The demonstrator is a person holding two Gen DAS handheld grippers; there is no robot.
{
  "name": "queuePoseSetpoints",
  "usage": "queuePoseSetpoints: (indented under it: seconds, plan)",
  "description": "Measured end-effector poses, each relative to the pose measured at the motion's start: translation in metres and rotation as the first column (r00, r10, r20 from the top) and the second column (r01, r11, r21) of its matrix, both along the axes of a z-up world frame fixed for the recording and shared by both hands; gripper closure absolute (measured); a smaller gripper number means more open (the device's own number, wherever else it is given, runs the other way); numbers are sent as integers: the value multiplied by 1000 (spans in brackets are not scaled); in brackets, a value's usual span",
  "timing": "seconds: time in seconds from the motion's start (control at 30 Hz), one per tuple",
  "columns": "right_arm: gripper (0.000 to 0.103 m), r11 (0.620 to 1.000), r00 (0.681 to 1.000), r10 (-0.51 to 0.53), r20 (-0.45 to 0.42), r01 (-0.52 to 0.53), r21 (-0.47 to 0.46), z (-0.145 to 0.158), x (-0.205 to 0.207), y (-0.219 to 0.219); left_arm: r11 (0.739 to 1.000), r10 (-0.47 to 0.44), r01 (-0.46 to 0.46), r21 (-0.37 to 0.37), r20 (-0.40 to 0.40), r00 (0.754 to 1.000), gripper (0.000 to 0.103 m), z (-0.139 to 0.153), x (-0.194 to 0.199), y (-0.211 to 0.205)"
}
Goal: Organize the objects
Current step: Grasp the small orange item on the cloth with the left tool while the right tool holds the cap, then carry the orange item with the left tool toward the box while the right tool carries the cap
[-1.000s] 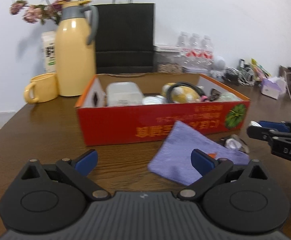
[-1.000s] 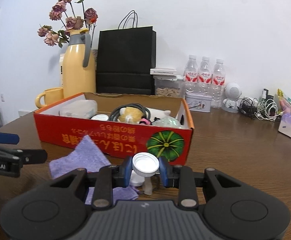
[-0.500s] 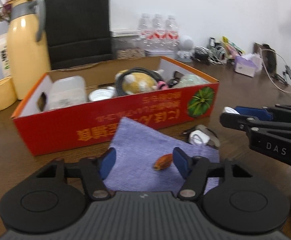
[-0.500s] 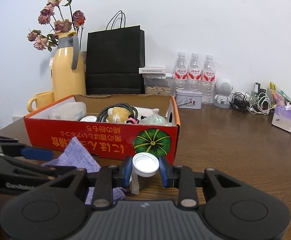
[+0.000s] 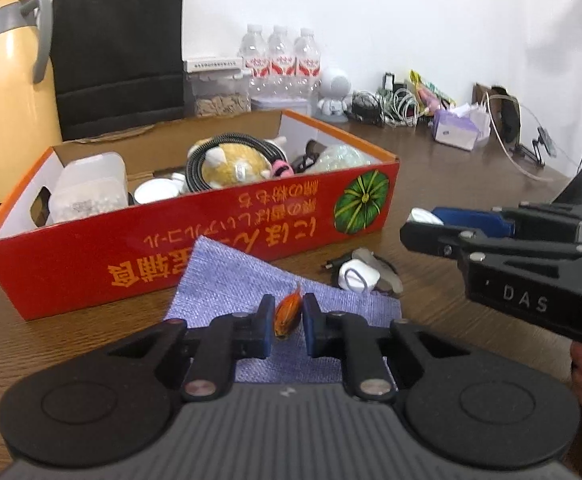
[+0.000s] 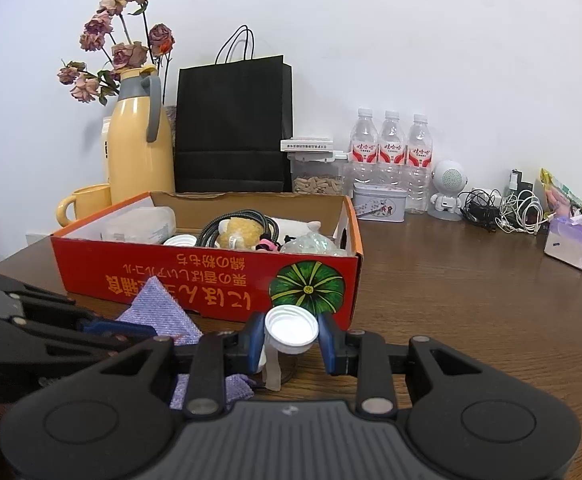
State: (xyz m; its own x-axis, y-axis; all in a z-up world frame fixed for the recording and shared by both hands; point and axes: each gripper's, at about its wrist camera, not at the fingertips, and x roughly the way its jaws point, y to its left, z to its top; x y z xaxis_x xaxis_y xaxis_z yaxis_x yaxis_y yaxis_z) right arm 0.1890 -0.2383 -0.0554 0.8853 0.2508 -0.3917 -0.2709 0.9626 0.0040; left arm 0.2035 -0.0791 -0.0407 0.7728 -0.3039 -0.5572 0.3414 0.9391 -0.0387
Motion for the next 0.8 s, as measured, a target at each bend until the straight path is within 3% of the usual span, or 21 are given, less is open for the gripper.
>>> queuePoseSetpoints:
  seconds: [0.43,0.63,0.8]
  plan:
    - [75,1000,999,25,21,-25,-5,2,-2,5,996,76,-73,-52,64,995,88,18,-8,15]
    - [75,998,994,55,96,-53,-20,32,5,16,987,137,-125,-96,133,982,88,50,0,28]
    - [75,998,986,64,153,-60,-26,58,32,33,973,216,-194,-126,201,955,87,79,18,39]
